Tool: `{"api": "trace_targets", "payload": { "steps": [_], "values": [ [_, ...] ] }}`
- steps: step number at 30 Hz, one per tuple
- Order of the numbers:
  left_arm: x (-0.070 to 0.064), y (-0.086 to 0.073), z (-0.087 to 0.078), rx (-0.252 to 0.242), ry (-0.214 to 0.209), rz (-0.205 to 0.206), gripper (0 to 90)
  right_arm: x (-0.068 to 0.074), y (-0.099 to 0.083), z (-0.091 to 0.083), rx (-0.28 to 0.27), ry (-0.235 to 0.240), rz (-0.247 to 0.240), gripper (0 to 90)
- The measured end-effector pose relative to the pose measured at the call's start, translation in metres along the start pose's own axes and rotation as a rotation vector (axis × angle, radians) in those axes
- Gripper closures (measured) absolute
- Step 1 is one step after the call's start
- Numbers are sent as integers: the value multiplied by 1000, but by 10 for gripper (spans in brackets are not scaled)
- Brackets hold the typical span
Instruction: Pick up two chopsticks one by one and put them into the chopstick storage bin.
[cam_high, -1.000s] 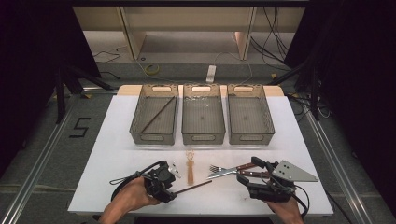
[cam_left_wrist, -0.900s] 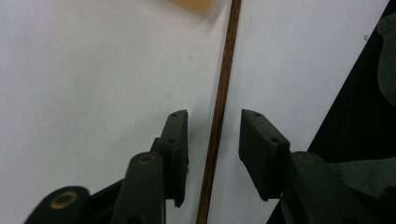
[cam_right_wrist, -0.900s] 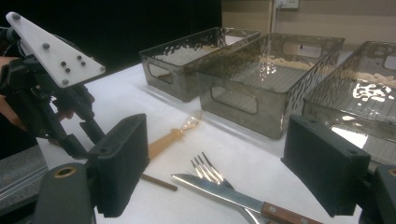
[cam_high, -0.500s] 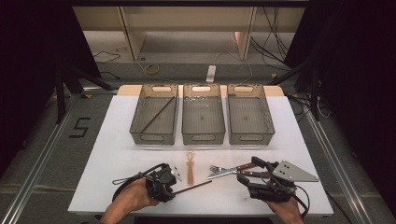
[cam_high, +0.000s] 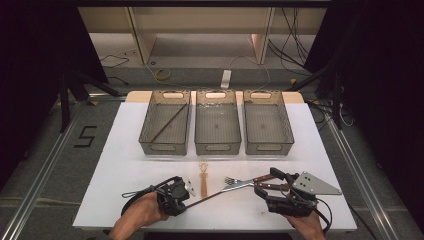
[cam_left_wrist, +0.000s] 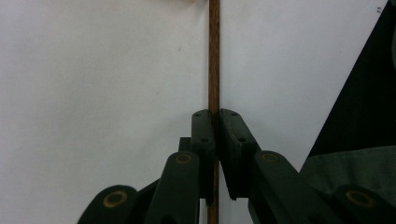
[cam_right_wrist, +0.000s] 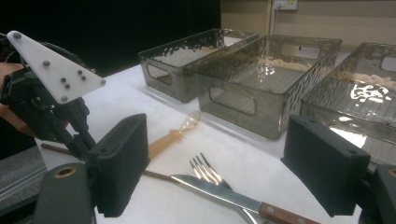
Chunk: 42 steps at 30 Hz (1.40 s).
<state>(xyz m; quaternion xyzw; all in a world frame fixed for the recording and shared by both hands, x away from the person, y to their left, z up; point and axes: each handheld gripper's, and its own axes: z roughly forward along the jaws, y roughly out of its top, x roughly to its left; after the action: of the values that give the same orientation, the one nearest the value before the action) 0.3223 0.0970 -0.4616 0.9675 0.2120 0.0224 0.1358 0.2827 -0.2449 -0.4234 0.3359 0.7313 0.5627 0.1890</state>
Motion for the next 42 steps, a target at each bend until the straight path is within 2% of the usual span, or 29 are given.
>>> {"api": "trace_targets", "payload": {
  "steps": [9,10,13,16,21,24,28,31,36,39,42],
  "values": [
    [0,-2,-1,2,-14,29,847,-2,0,0,0,-1,3,228],
    [0,-2,-3,6,-17,43,847,-2,-1,0,2,-3,2,228],
    [-1,-1,-7,-22,-13,27,848,-1,-1,1,5,2,3,228],
    [0,-2,-12,-32,-24,32,848,0,-1,1,7,2,-2,228],
    [1,-2,-24,-82,-42,26,848,-2,-1,0,4,-1,3,228],
    [1,-1,-33,-109,-18,27,848,-2,-1,0,3,-2,2,228],
    [5,0,-48,-179,-19,-1,848,-2,-1,2,10,0,2,228],
    [11,1,-56,-237,-27,-39,848,-1,-2,2,10,0,-1,228],
    [25,3,-66,-311,-8,-112,848,-1,-1,2,9,-2,4,228],
    [33,5,-72,-350,17,-152,848,-2,-2,2,8,-4,7,228],
    [43,8,-78,-387,39,-176,848,-2,-2,2,9,-4,6,228]
  ]
}}
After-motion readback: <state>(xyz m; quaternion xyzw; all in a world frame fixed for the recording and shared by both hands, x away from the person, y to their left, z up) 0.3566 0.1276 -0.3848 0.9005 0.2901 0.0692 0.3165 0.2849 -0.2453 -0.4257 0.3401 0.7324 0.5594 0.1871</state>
